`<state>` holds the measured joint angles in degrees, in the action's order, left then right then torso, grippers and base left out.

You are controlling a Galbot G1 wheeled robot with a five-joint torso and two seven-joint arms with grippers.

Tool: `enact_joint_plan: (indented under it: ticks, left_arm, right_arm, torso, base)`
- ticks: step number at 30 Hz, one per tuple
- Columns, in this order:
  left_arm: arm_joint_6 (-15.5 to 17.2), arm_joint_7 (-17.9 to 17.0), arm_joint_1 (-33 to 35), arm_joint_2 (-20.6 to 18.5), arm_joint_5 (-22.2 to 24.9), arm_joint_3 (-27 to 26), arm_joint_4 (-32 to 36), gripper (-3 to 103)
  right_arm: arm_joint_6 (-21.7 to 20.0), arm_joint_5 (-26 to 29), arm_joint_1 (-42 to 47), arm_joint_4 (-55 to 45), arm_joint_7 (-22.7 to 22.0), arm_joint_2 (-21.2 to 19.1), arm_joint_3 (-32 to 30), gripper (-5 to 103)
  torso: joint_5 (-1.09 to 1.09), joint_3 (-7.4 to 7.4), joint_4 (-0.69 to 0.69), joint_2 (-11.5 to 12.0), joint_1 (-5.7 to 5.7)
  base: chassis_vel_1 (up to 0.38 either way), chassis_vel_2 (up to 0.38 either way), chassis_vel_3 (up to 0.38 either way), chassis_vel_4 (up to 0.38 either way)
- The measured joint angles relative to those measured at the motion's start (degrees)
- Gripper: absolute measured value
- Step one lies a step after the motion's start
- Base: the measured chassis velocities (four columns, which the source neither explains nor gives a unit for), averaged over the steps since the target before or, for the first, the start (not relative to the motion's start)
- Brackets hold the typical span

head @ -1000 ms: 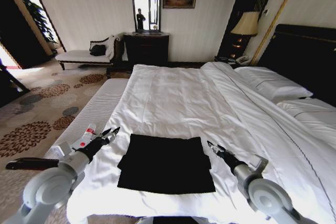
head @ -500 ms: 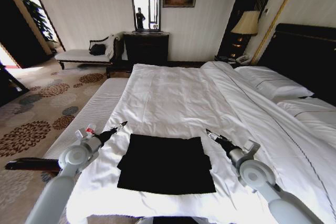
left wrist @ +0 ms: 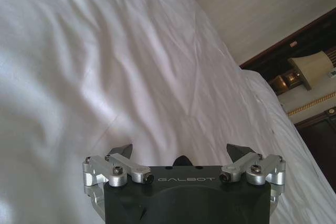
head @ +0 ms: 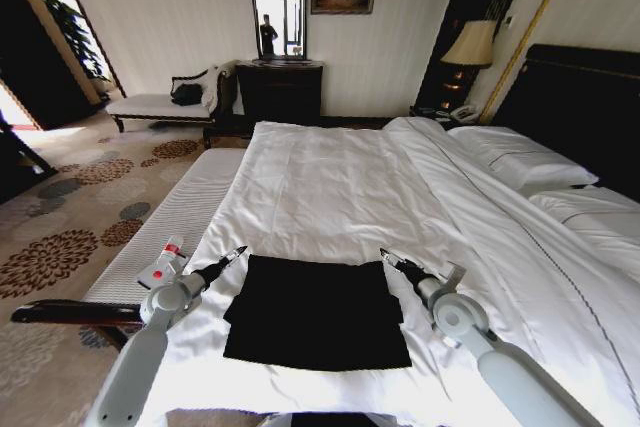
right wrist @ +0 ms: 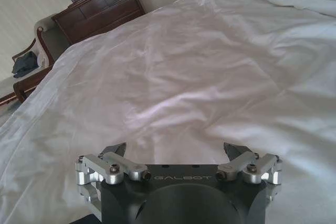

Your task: Fold the clothes on the bed.

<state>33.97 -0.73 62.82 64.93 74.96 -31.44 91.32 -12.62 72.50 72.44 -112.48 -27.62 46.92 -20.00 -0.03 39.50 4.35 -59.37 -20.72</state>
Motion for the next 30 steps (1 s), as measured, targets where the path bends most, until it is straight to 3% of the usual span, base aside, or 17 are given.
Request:
enact_joint_plan:
  ticks: [3,7,13,14,16,18,19,25,30]
  left_arm:
    - [-0.19,0.28,-0.83,0.20,-0.30,0.72,-0.81,103]
    - [-0.27,0.49,-1.68,0.45,-0.60,1.76,-1.51,94]
    - [-0.37,0.77,-1.89,1.28,-1.64,2.63,-1.94,67]
    - [-0.37,0.77,-1.89,1.28,-1.64,2.63,-1.94,67]
    - [-0.45,0.97,-1.38,1.30,-2.16,2.64,-1.90,56]
    - [-0.47,1.07,-1.21,1.24,-2.32,2.64,-1.86,56]
    - [-0.58,1.29,-0.97,1.11,-2.72,2.63,-1.86,45]
    - [-1.05,1.60,-0.75,0.94,-3.51,2.55,-1.91,29]
    - [-1.12,1.62,-0.79,0.90,-3.77,2.70,-2.01,8]
  right_arm:
    - [0.03,-0.02,-0.03,0.16,0.07,-0.01,-0.05,100]
    - [0.06,-0.14,0.09,0.45,0.10,0.02,-0.23,100]
    - [0.08,-0.53,0.21,0.79,0.13,0.33,-0.09,100]
    - [0.08,-0.53,0.21,0.79,0.13,0.33,-0.09,100]
    - [0.09,-0.60,0.33,0.79,0.15,0.32,-0.08,100]
    - [0.10,-0.61,0.38,0.78,0.16,0.31,-0.08,100]
    - [0.11,-0.67,0.44,0.77,0.16,0.30,-0.13,100]
    - [0.16,-1.31,0.46,1.31,0.19,0.67,0.21,100]
    - [0.18,-1.40,0.19,1.69,0.20,0.77,0.41,100]
  torso:
    - [0.00,0.00,-0.03,0.00,0.00]
    - [0.00,0.00,-0.02,0.00,0.00]
    - [0.00,0.00,-0.01,0.00,0.00]
    - [0.00,0.00,-0.01,0.00,0.00]
    - [0.00,0.00,-0.02,0.00,0.00]
    - [0.00,0.00,-0.03,0.00,0.00]
    - [0.00,0.00,-0.03,0.00,0.00]
    - [0.00,0.00,-0.02,0.00,0.00]
    - [0.00,0.00,-0.02,0.00,0.00]
  base:
    - [0.000,0.000,0.000,0.000]
    - [0.000,0.000,0.000,0.000]
    - [0.000,0.000,0.000,0.000]
    - [0.000,0.000,0.000,0.000]
    - [0.000,0.000,0.000,0.000]
    - [0.000,0.000,0.000,0.000]
    - [0.000,0.000,0.000,0.000]
    - [0.000,0.000,0.000,0.000]
    - [0.000,0.000,0.000,0.000]
